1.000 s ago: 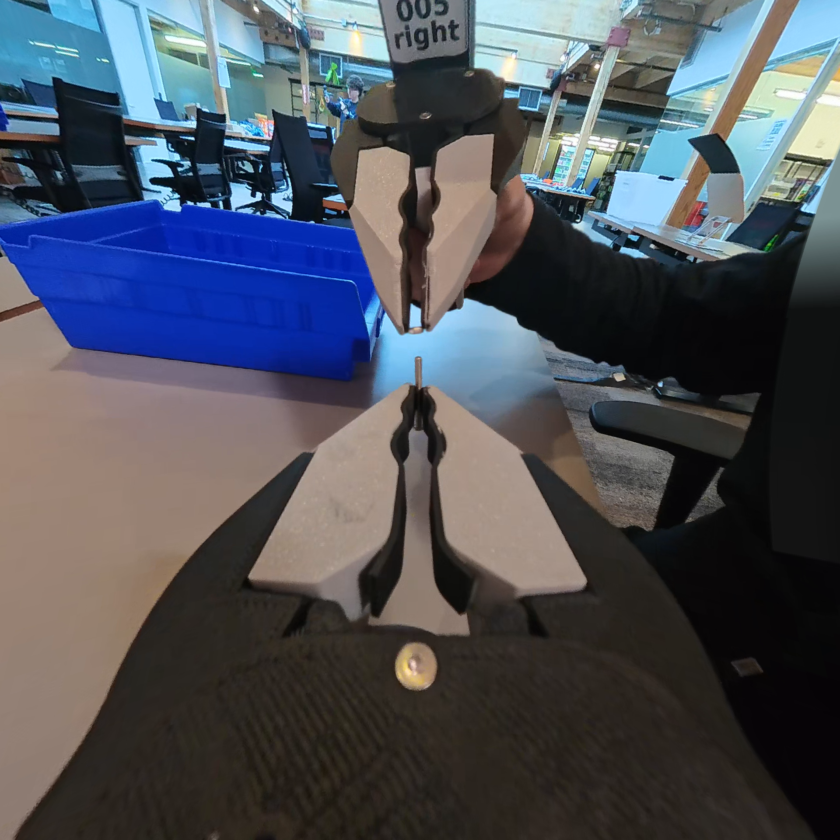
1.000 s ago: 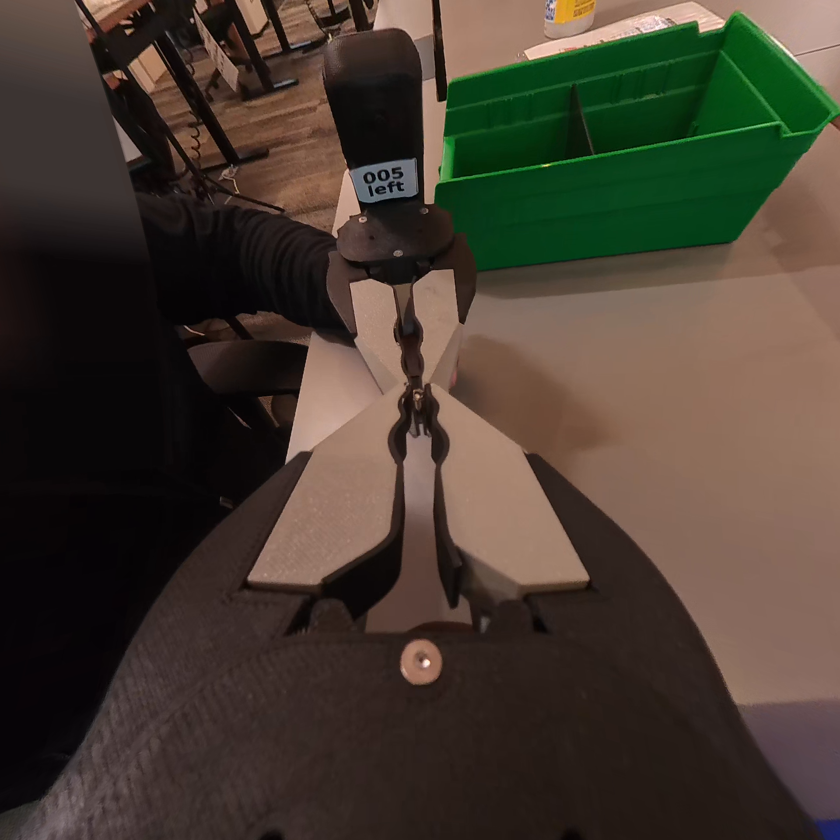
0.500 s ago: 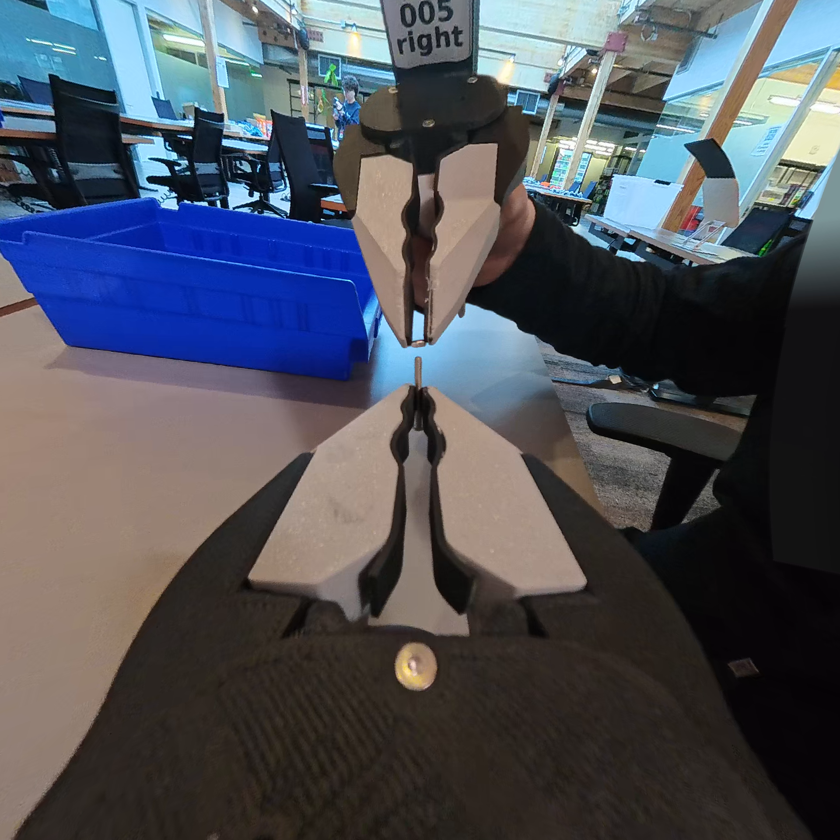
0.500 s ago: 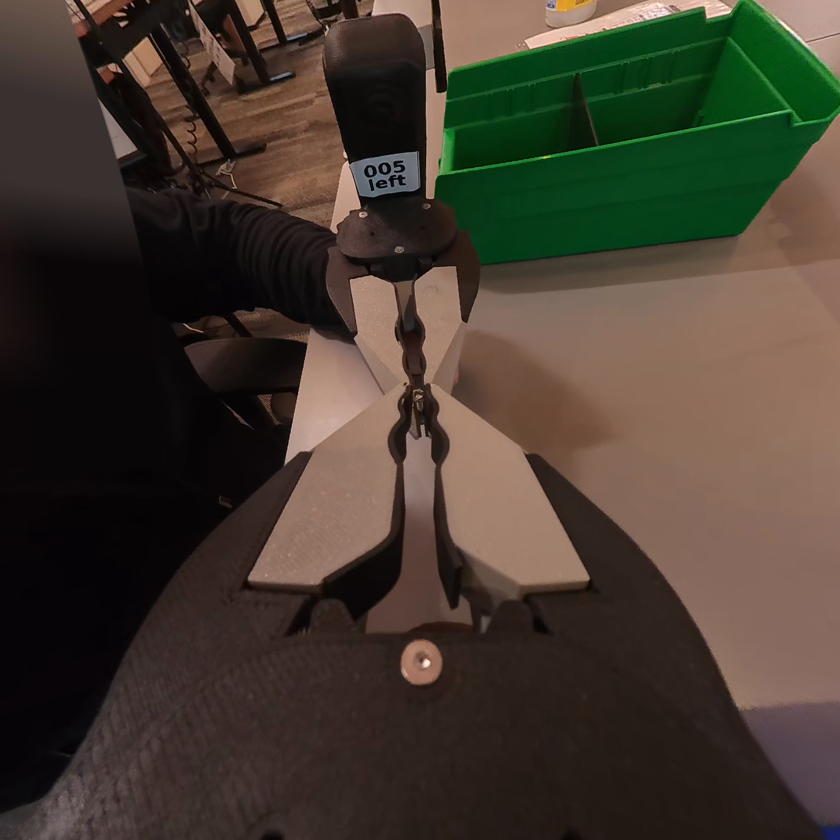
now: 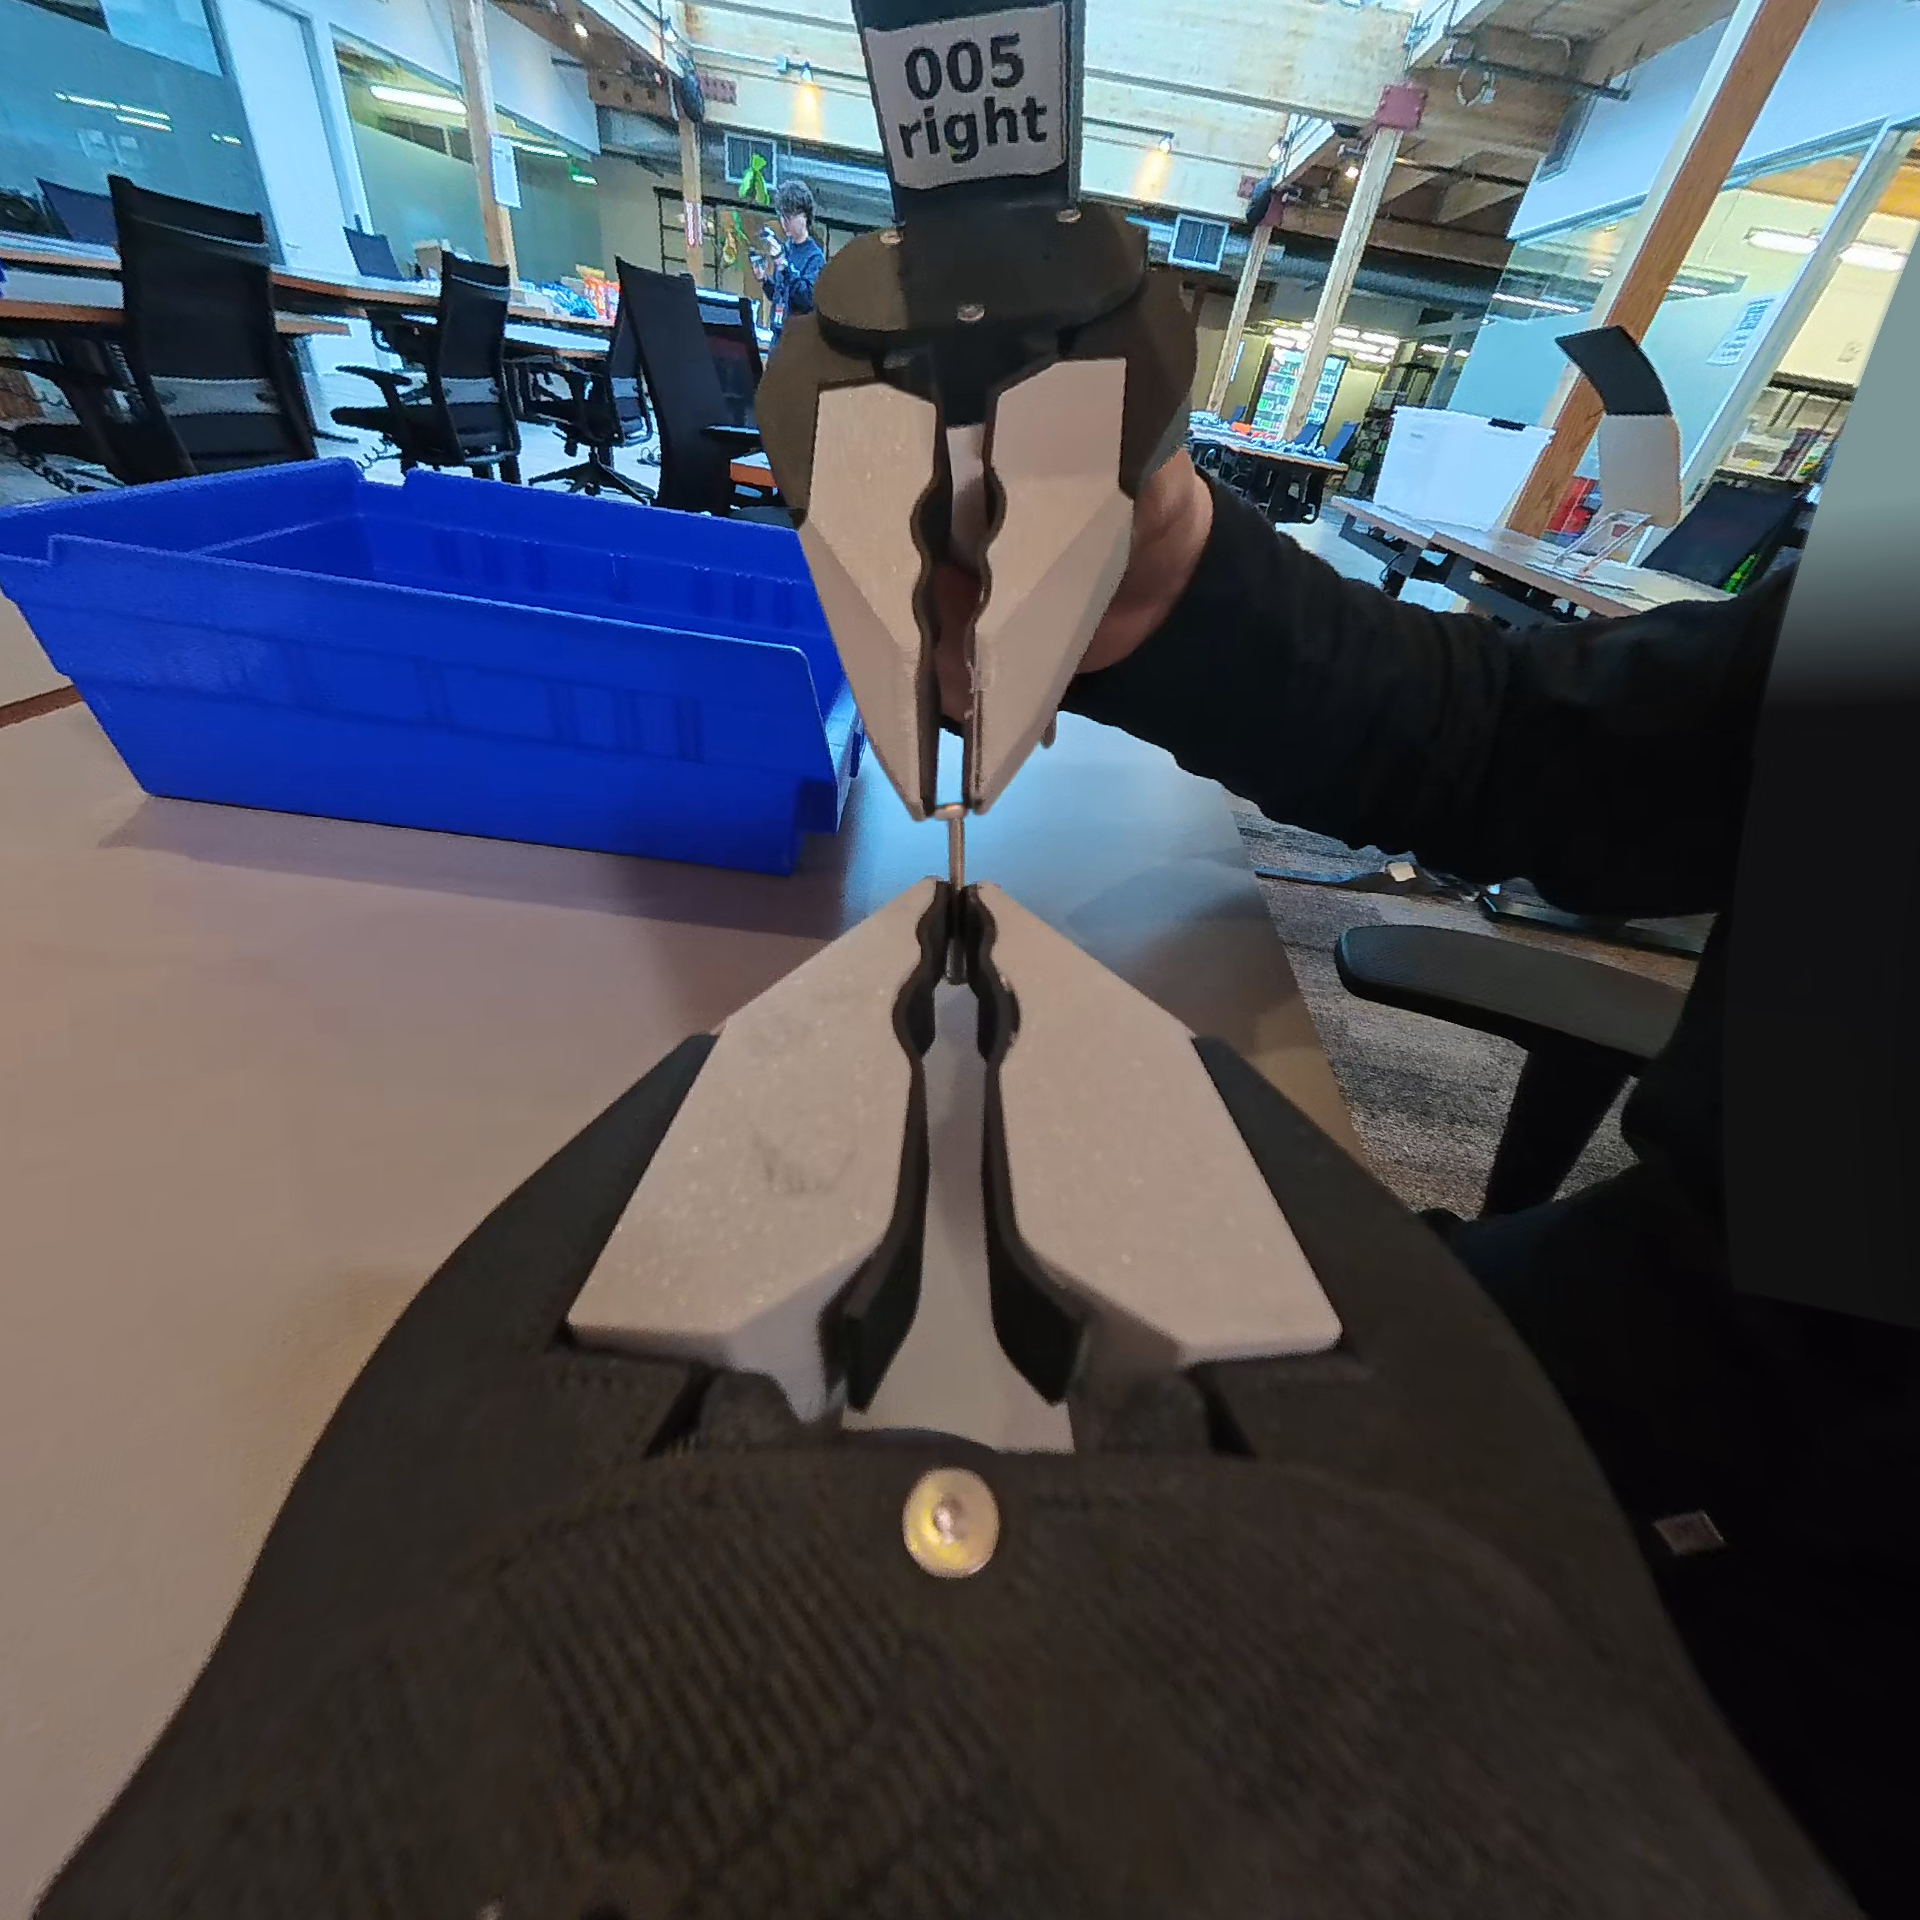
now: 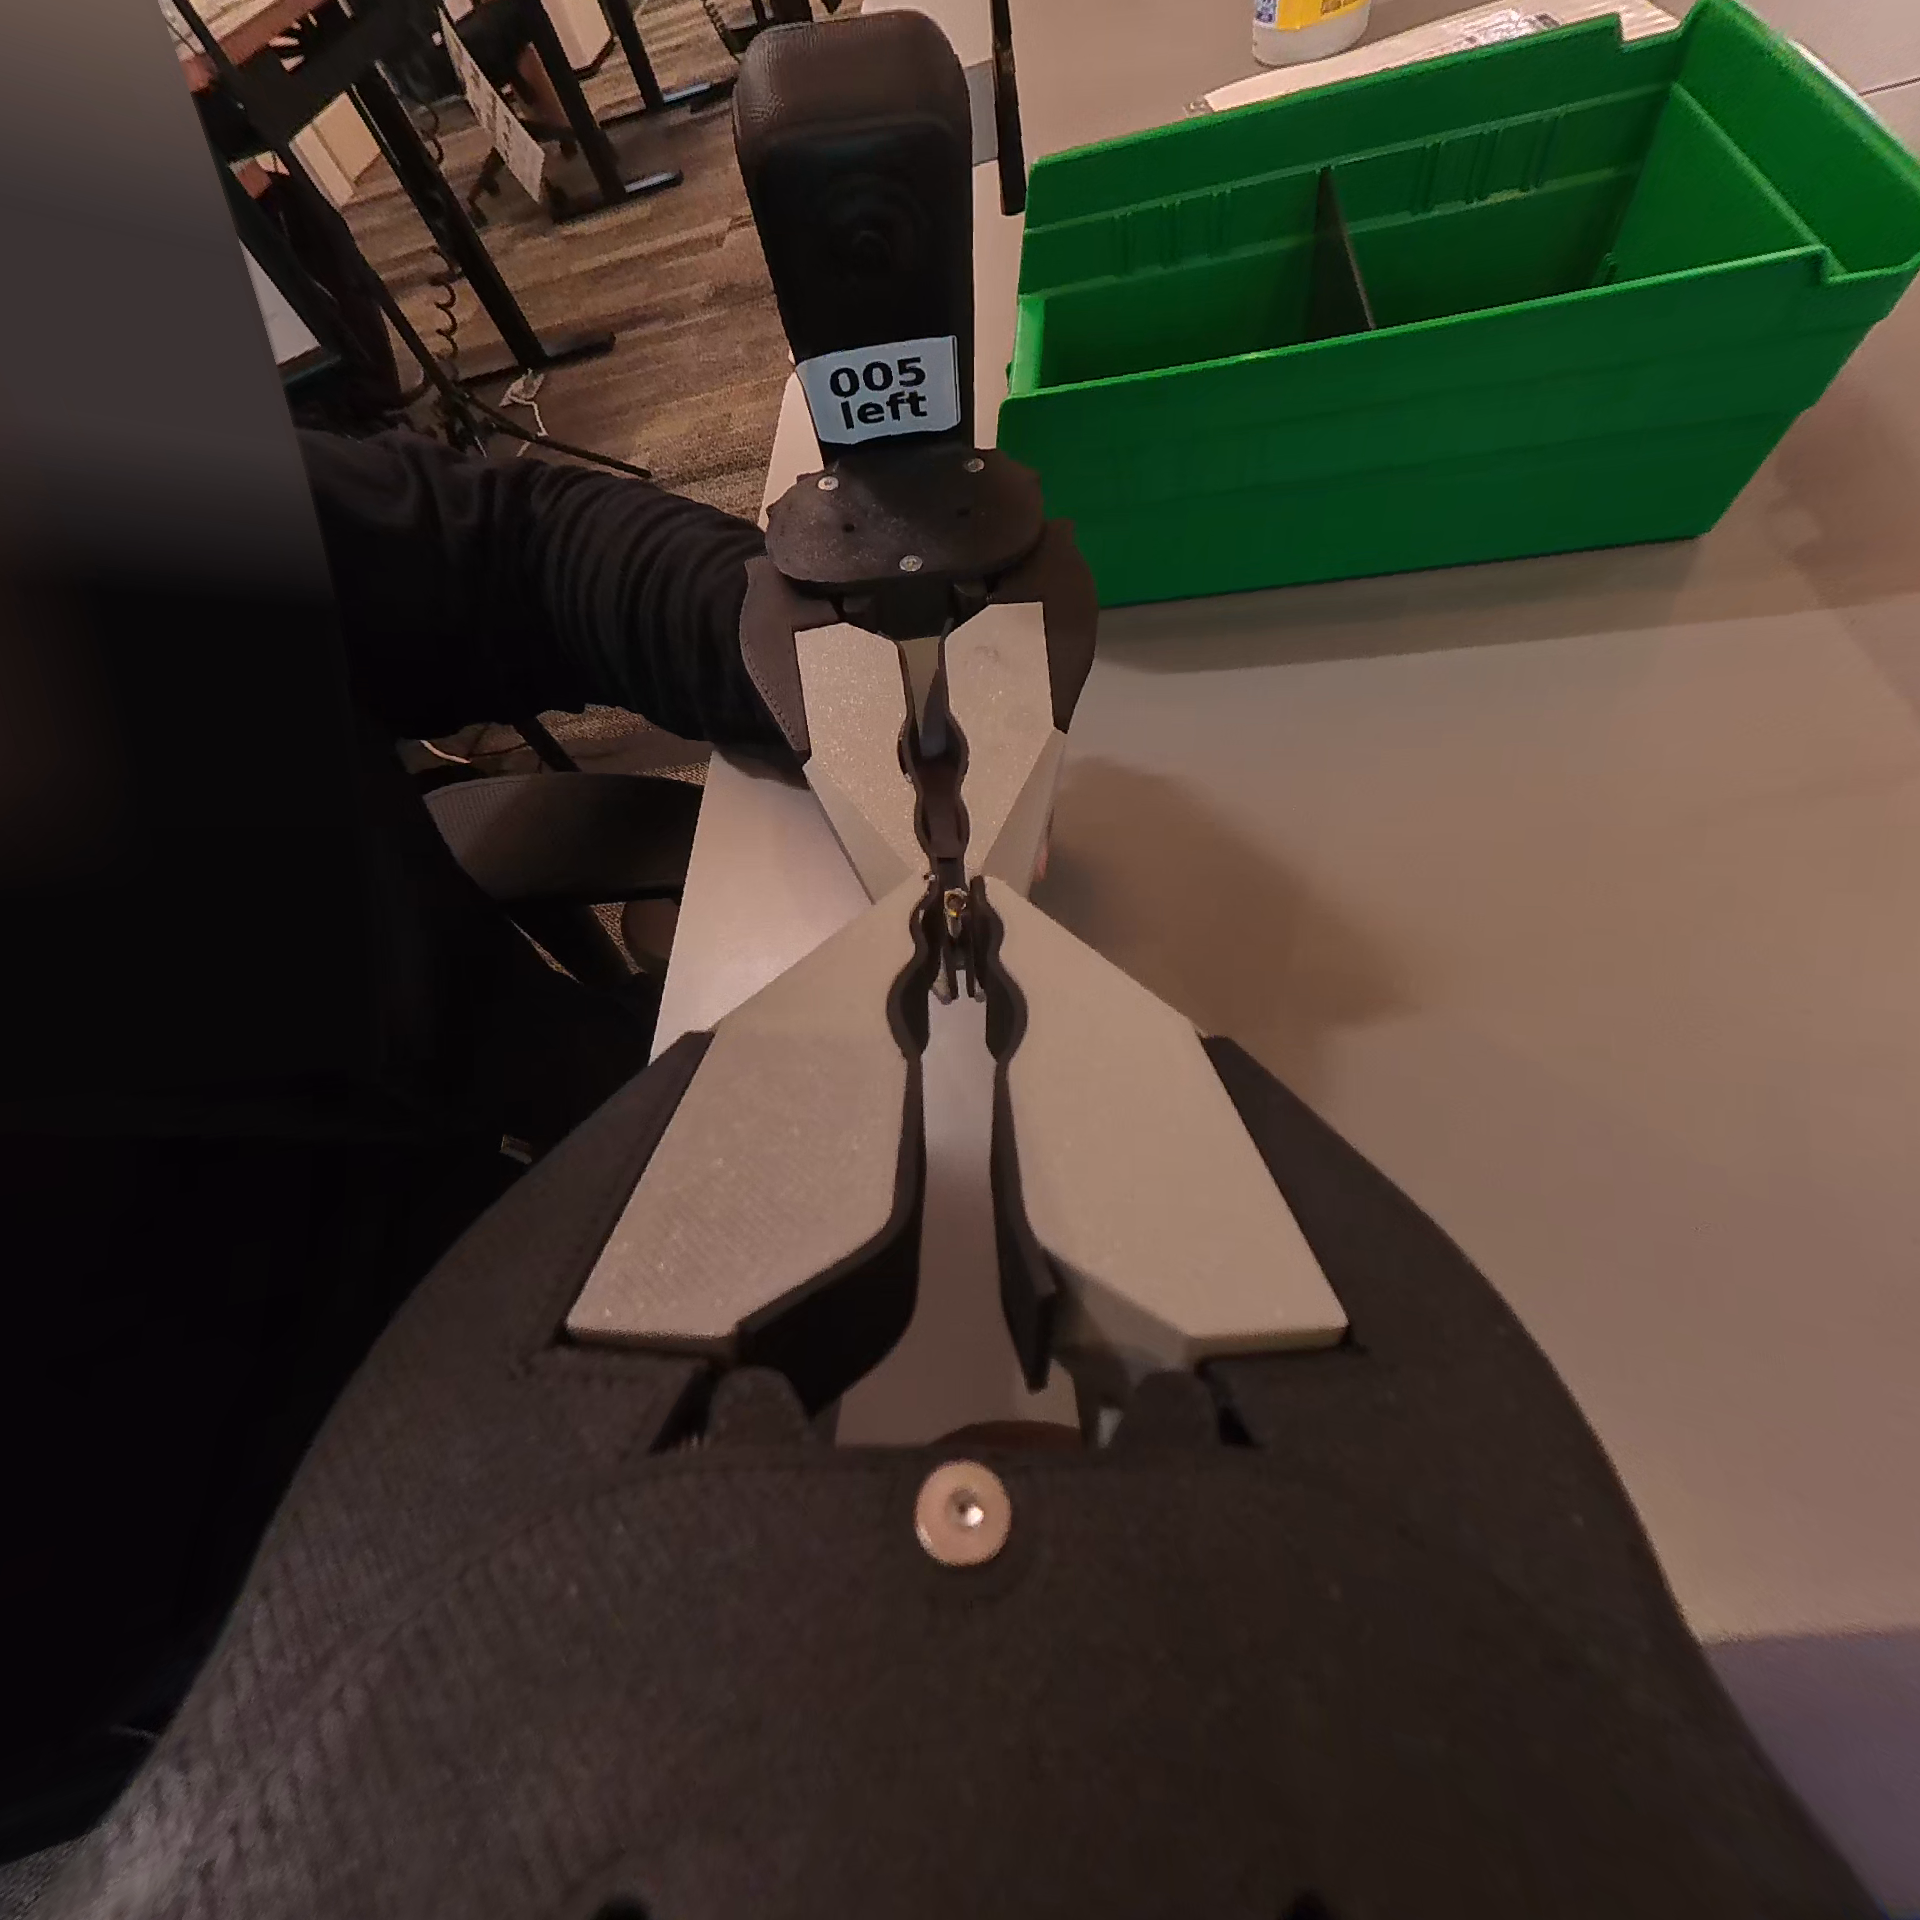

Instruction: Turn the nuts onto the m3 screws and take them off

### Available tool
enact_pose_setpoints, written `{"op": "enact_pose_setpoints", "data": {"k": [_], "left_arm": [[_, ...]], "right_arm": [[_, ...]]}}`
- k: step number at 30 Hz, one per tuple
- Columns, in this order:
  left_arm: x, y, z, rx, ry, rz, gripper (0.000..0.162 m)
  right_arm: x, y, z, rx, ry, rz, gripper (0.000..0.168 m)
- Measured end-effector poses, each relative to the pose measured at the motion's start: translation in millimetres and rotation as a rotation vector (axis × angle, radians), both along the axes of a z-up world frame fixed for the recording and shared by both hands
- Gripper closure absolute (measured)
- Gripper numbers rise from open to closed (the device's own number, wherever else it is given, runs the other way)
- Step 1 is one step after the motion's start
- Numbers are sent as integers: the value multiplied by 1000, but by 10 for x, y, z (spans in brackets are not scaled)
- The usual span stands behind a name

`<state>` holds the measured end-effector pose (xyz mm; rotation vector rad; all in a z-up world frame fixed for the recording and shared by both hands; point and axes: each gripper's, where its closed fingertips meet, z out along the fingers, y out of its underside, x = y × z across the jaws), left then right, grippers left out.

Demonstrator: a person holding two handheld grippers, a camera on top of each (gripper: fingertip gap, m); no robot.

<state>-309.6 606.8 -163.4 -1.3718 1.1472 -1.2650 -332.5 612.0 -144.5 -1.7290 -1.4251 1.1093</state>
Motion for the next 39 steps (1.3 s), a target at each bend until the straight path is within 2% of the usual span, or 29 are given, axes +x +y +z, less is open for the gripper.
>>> {"op": "enact_pose_setpoints", "data": {"k": [9, 20, 39], "left_arm": [[-7, -1, 21, -8, -12, -3, 162], [-23, -23, 111, -115, -85, -51, 162], [-12, 4, 67, -16, -38, 2, 162]], "right_arm": [[-14, -6, 17, 19, 5, 1, 167], [-54, -3, 88, 94, 13, -20, 167], [-54, 0, 55, 95, -6, -35, 167]]}}
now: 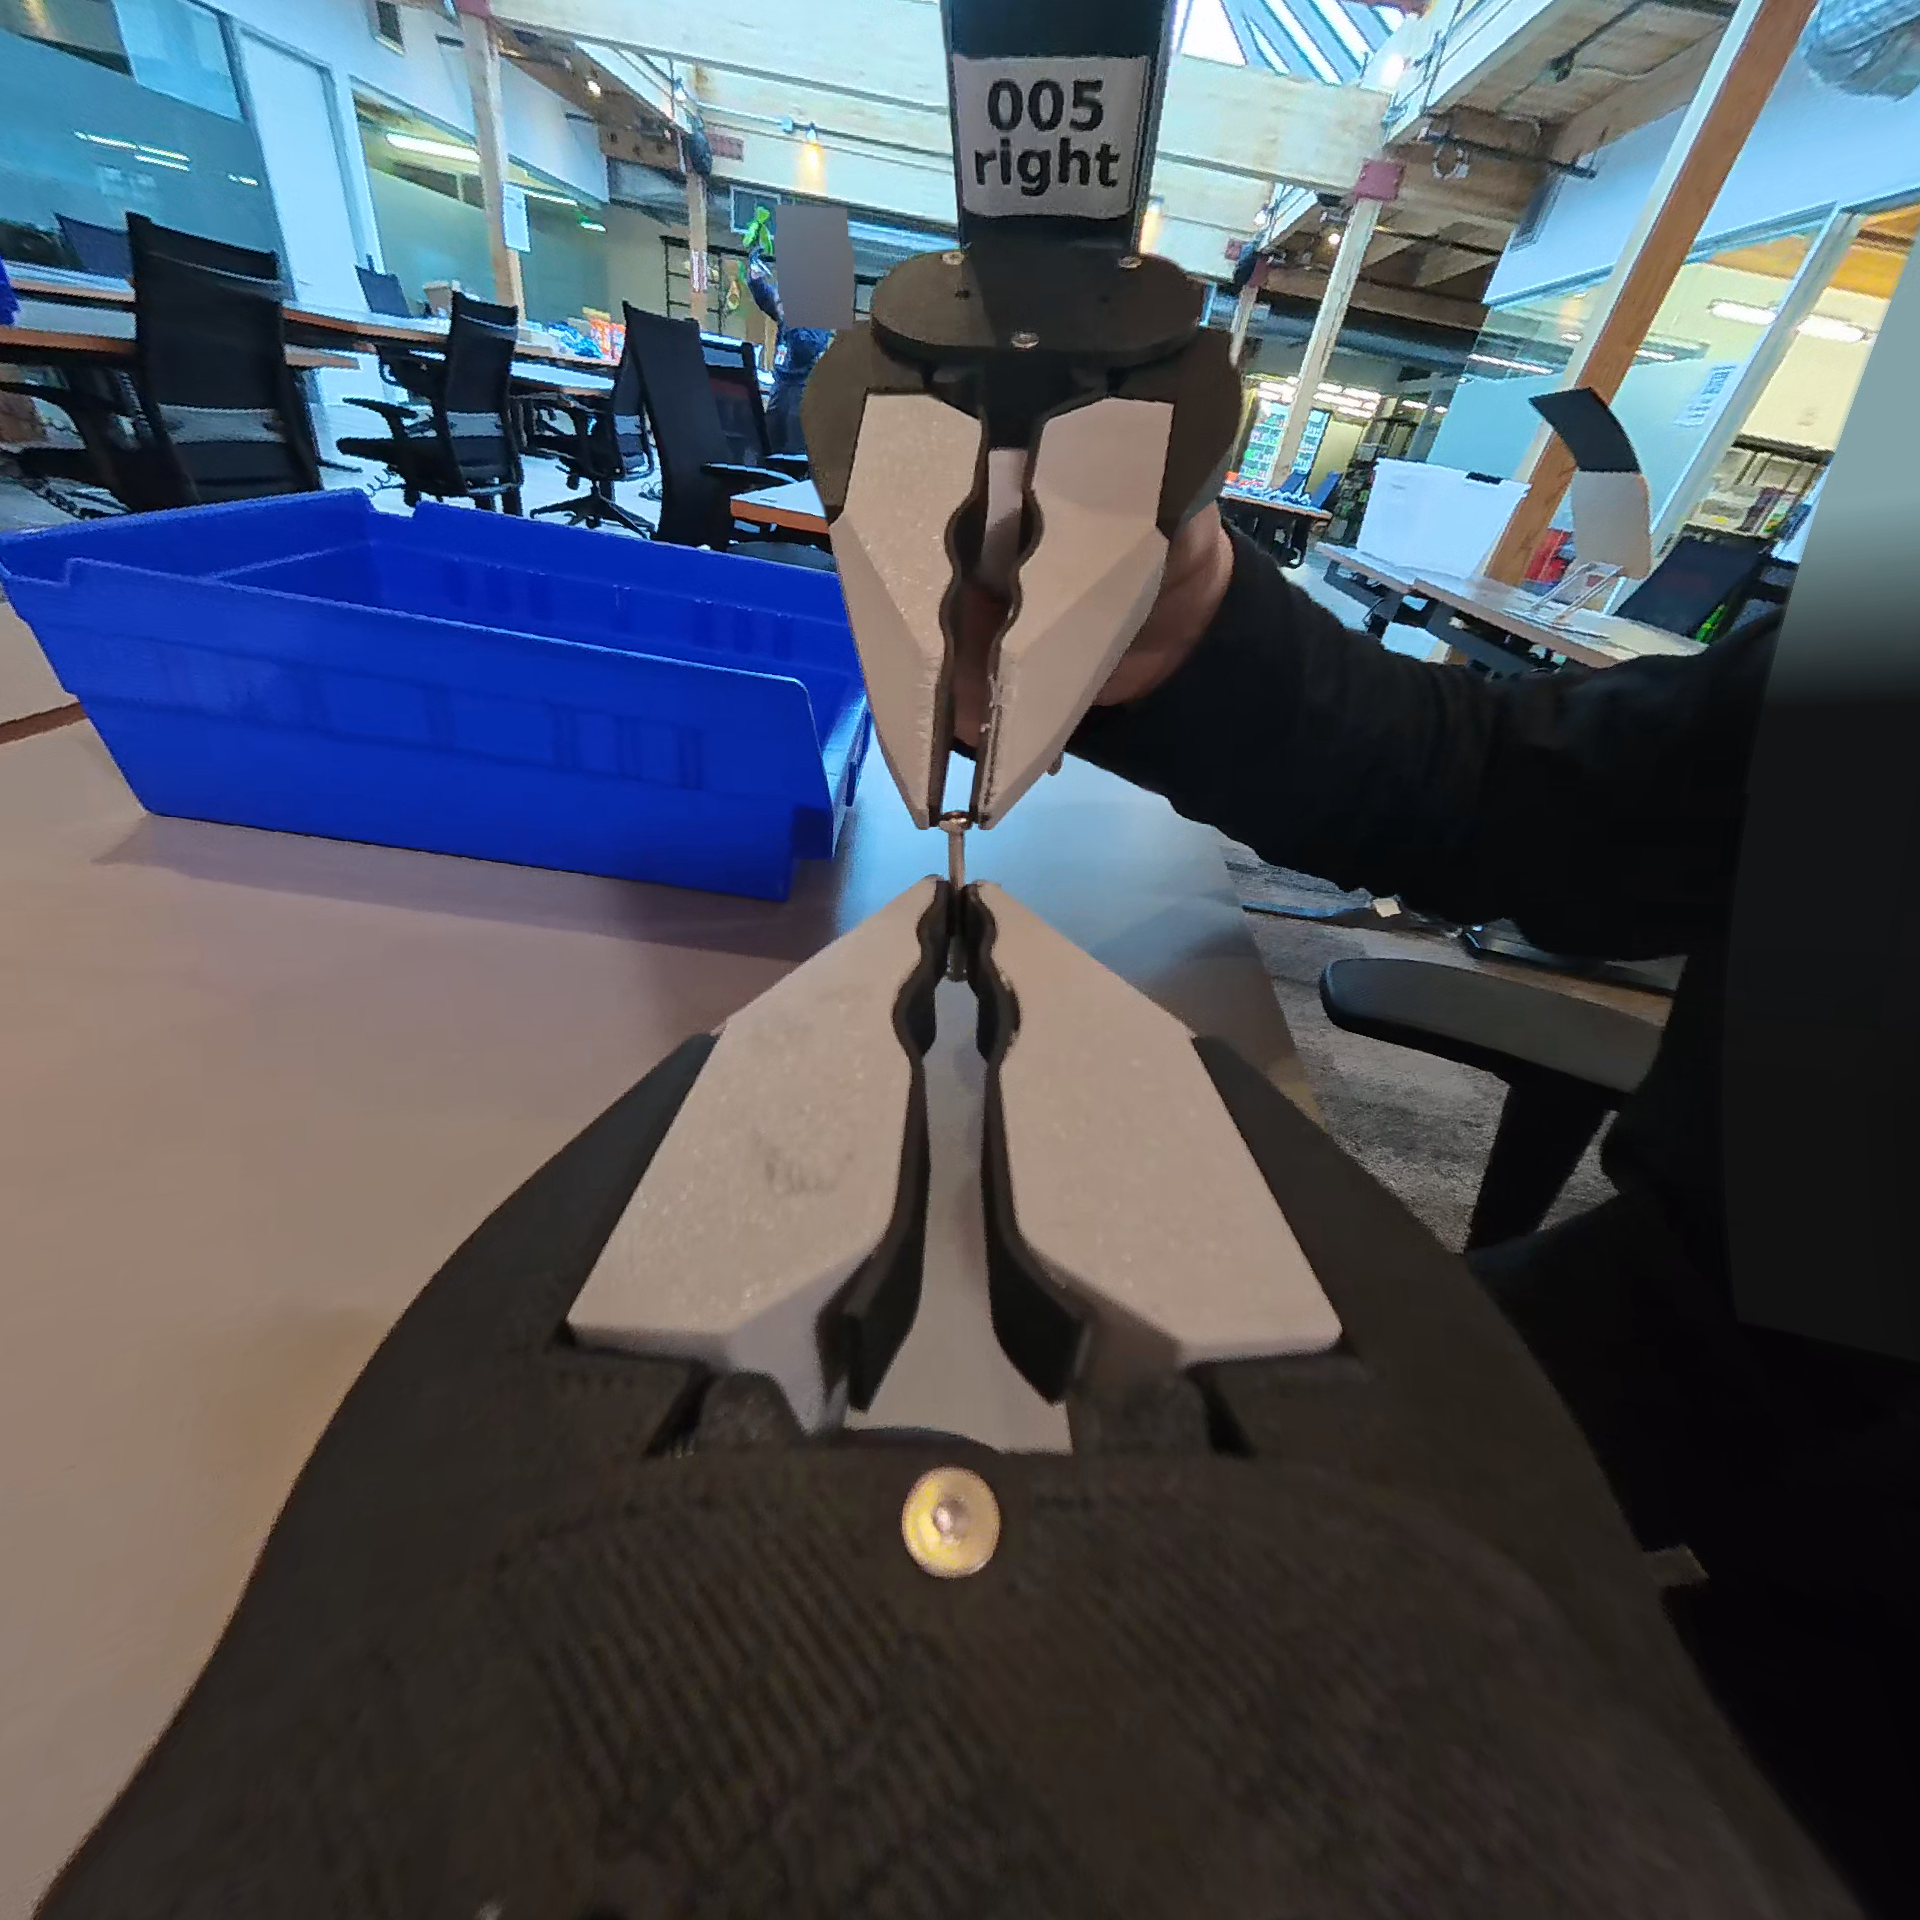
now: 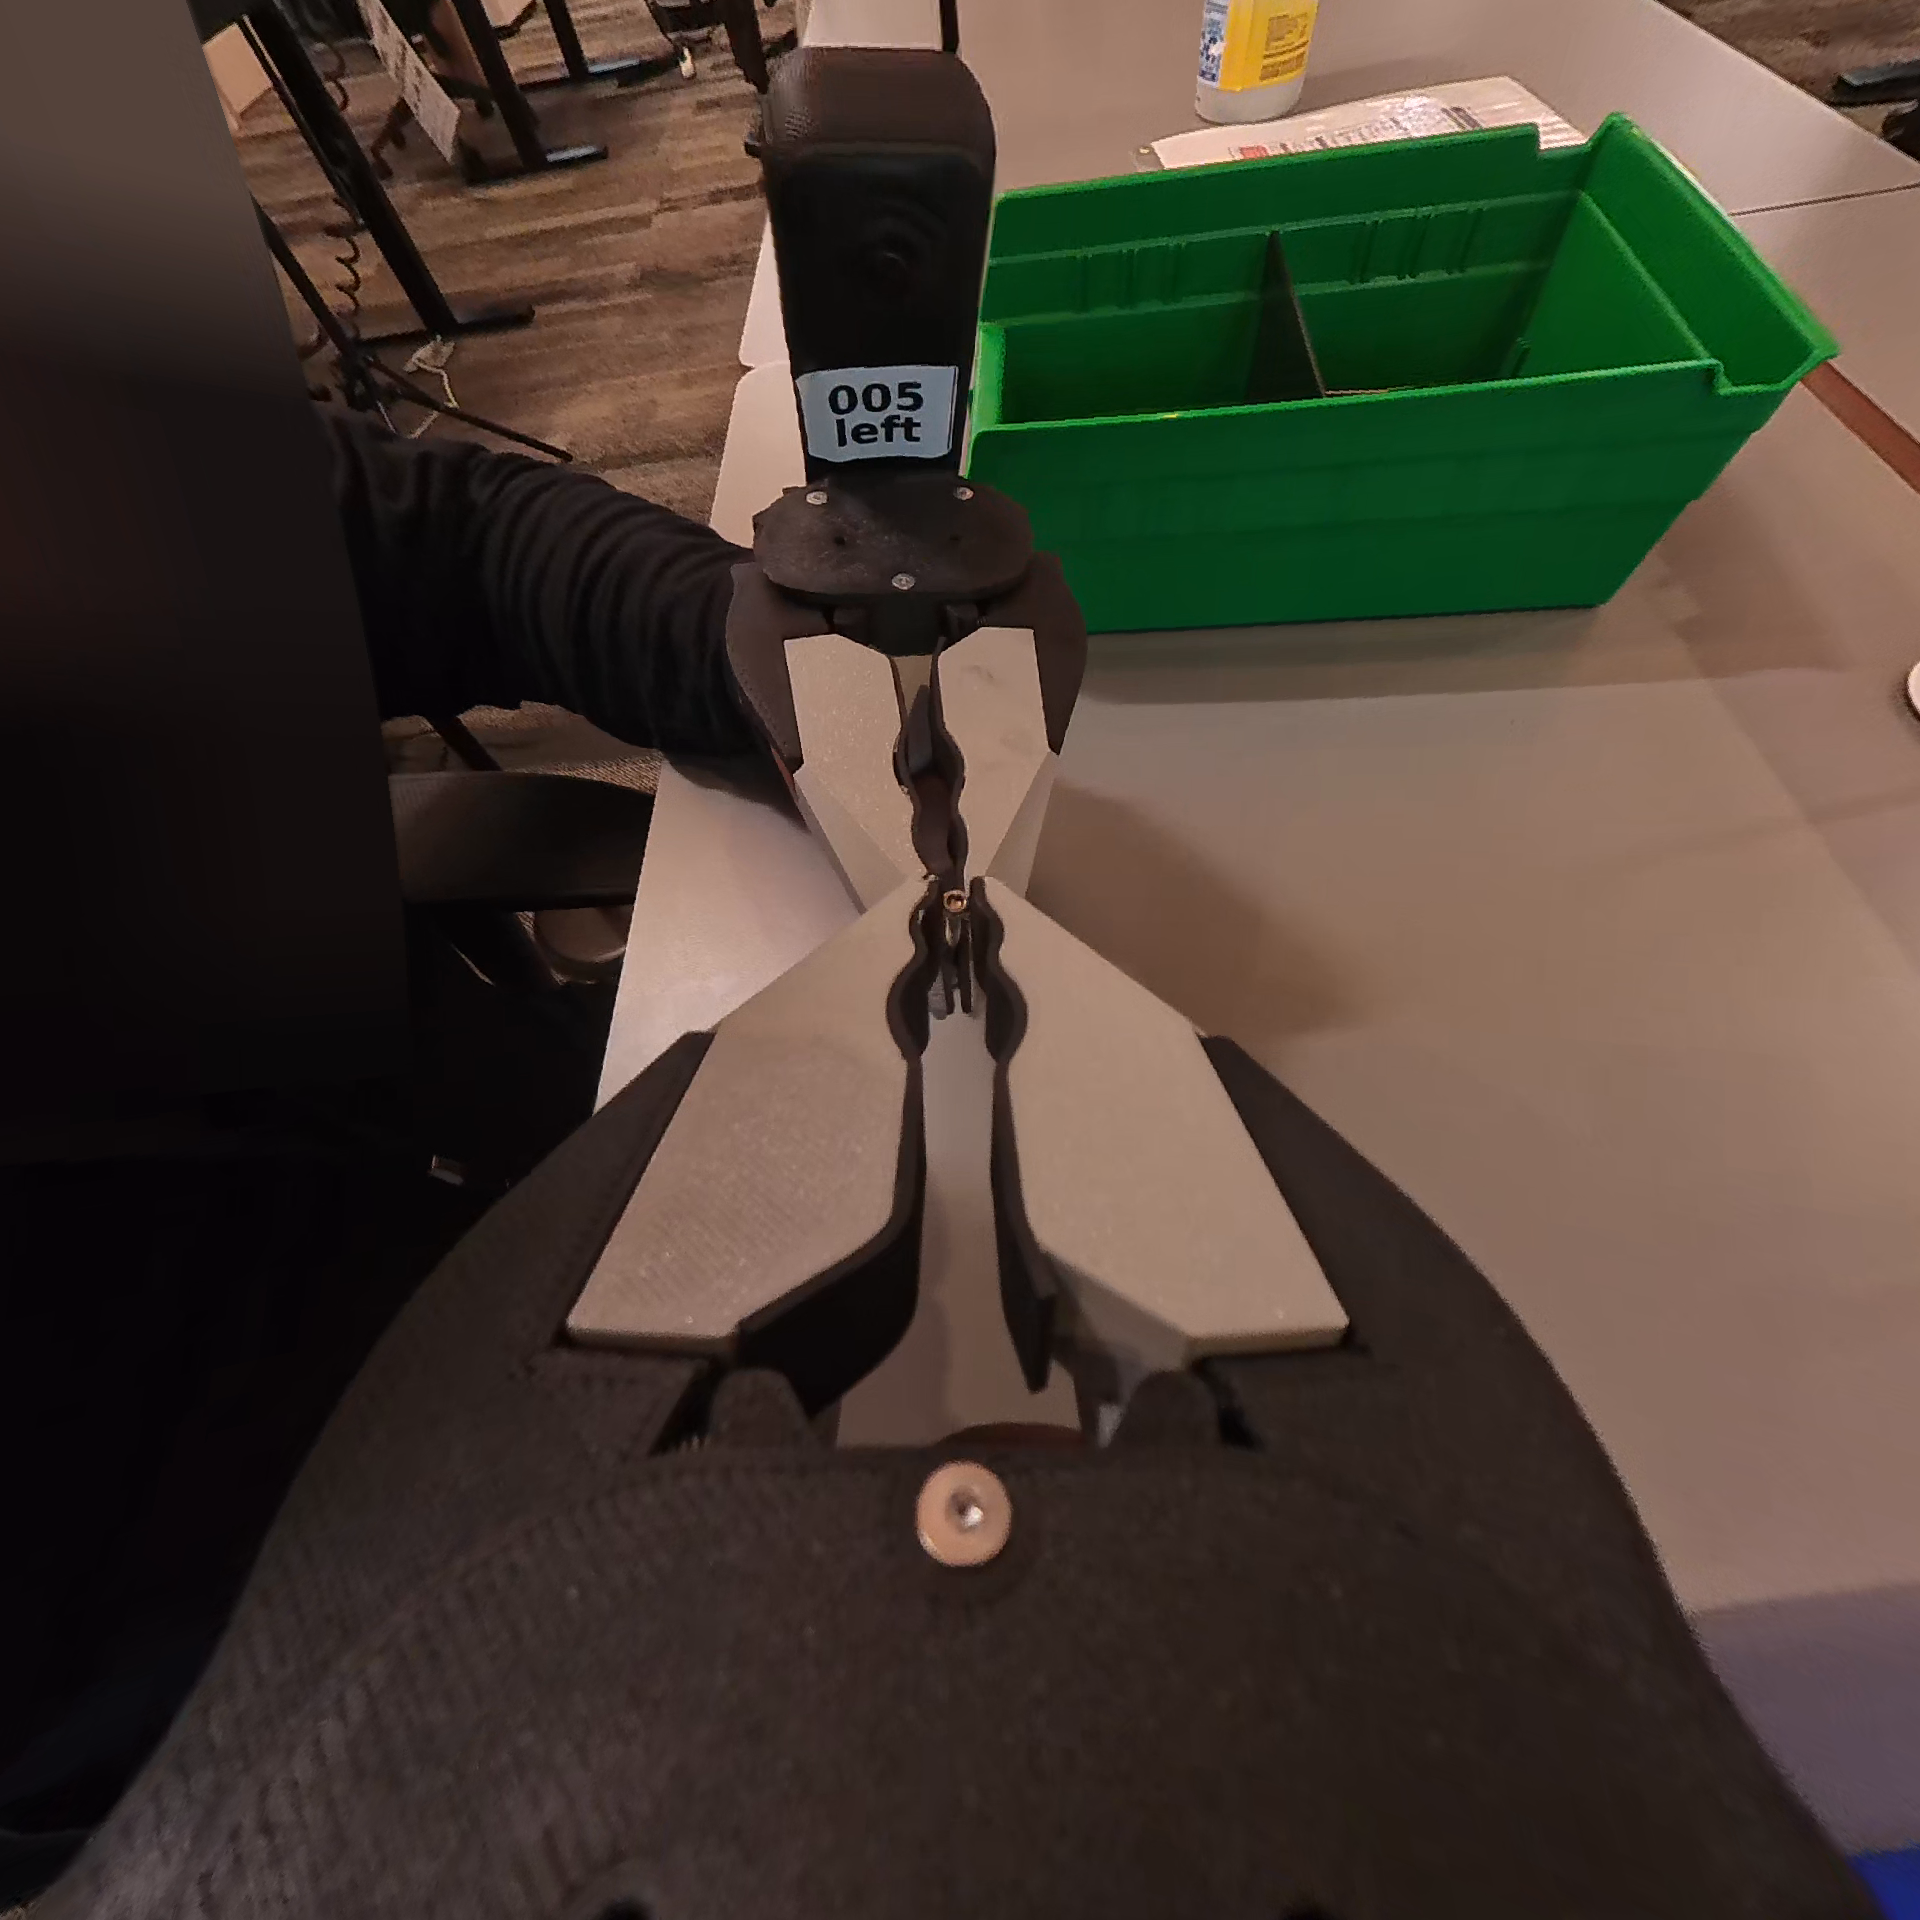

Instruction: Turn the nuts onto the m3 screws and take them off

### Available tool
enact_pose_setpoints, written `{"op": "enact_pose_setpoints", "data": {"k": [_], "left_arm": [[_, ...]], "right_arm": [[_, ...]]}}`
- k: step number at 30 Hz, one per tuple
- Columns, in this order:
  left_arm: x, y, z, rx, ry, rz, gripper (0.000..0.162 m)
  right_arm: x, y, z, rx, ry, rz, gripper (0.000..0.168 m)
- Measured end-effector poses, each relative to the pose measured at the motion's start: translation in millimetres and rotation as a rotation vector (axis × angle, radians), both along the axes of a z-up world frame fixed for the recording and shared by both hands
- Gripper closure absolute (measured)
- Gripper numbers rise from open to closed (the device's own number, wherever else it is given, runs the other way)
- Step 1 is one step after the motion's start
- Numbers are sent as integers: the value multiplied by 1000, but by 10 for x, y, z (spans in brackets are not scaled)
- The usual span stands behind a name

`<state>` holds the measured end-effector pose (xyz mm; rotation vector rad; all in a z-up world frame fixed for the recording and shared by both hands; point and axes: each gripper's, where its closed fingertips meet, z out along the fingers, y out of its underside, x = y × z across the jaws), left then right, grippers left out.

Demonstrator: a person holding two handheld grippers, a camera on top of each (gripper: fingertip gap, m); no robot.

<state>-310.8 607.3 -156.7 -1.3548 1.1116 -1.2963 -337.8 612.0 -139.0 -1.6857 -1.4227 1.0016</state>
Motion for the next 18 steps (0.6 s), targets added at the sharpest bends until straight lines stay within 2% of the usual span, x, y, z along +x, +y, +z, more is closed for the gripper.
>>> {"op": "enact_pose_setpoints", "data": {"k": [10, 18], "left_arm": [[1, 40, -17, 46, 21, 46, 162], [-7, 102, -31, 59, 32, 94, 162]], "right_arm": [[5, 31, -10, 6, 23, -40, 167], [-14, 91, -18, 83, 34, -148, 167]]}}
